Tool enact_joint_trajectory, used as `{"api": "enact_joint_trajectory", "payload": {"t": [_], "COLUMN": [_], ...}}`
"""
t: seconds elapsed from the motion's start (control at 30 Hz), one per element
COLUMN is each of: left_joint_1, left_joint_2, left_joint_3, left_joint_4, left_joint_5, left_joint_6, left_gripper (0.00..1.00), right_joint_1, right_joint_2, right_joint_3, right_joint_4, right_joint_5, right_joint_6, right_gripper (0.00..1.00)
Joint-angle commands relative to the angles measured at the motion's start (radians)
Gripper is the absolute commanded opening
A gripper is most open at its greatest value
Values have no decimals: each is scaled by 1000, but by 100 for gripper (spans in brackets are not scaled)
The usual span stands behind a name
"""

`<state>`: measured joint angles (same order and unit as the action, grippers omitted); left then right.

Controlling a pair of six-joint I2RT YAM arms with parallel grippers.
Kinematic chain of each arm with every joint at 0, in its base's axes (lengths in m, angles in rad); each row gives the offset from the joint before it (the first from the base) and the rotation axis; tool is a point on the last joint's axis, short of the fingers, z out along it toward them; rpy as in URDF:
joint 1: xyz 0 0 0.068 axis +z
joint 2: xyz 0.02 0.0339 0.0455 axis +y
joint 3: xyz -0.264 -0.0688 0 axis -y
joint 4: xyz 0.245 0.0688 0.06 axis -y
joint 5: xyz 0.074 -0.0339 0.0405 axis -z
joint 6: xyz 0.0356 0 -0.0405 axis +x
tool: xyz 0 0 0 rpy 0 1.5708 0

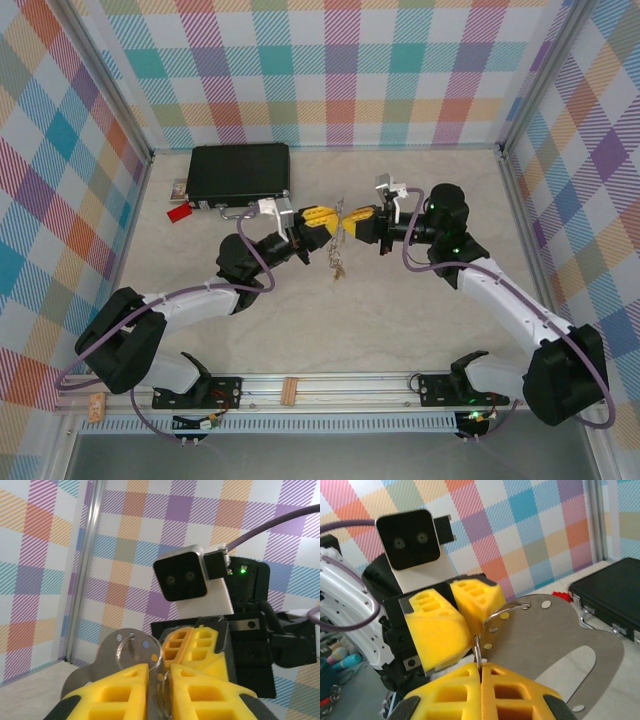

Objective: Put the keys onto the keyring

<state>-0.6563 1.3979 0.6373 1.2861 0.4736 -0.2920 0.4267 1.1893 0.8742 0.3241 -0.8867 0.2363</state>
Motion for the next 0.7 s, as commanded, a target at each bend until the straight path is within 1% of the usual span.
{"api": "enact_joint_trajectory", "payload": {"t": [0.0,0.17,0.3,0.5,0.67], "left_joint_1": [40,91,99,99,99], "left_joint_2": [-39,-55,-69,-108,-119], "left_joint_3": [-28,-39,-24,-13,-9], "left_joint_4": [46,8,-107,-317,-424], "left_joint_5": [37,130,211,248,275], "left_joint_6": [0,10,78,223,293], "left_gripper": [19,18,18,18,18], "right_joint_1": [1,3,3,23,60], "right_joint_2": [-31,-2,21,77,142], "right_joint_3": [72,170,230,323,394], "right_joint_4": [-218,-481,-626,-817,-945], "right_joint_5": [39,85,121,146,175], "right_joint_6": [-171,-311,-413,-558,-641], "right_gripper": [0,0,0,0,0]}}
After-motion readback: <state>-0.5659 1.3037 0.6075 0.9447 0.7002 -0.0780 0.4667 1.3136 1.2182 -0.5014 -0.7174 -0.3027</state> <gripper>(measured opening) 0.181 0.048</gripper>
